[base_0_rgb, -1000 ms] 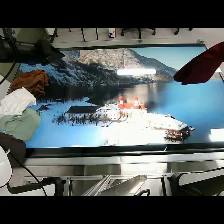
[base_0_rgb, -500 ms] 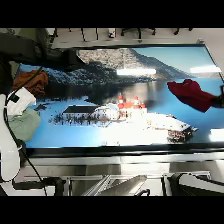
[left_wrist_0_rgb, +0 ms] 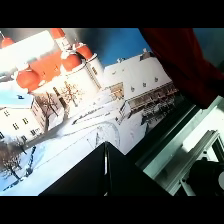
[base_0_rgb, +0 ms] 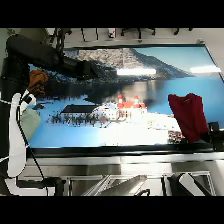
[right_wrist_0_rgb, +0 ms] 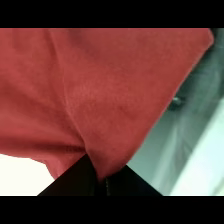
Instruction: Fold the shirts.
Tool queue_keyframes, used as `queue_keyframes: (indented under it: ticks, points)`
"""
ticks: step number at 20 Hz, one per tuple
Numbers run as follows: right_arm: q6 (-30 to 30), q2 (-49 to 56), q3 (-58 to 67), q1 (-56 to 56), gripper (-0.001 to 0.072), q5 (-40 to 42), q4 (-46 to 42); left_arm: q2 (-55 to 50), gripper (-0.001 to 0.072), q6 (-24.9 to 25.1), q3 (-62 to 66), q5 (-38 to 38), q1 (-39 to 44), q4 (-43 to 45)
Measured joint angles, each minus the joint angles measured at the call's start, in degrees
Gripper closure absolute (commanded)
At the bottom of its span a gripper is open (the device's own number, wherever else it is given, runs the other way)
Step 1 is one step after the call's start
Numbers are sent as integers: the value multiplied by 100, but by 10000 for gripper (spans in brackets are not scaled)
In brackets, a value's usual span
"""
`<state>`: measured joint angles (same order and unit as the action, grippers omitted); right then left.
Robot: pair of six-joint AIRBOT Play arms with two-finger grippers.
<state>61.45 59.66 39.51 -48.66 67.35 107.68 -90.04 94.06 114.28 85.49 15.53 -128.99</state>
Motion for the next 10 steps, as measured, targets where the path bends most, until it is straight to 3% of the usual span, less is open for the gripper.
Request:
queue_keyframes:
  ticks: [1, 7, 8, 10]
  points:
    - [2, -70, -85, -22, 2, -24, -59, -7, 698, 0, 0, 15, 11, 2]
    - [1045, -225, 577, -70, 13, 315, -308, -15, 698, -9, 2, 48, -28, -7]
    - [1172, -234, 916, -46, 28, 463, -319, -15, 698, -17, 0, 50, -57, -4]
    - [1384, -269, 1578, 142, 479, 708, -326, 22, 698, -61, 0, 52, -118, -4]
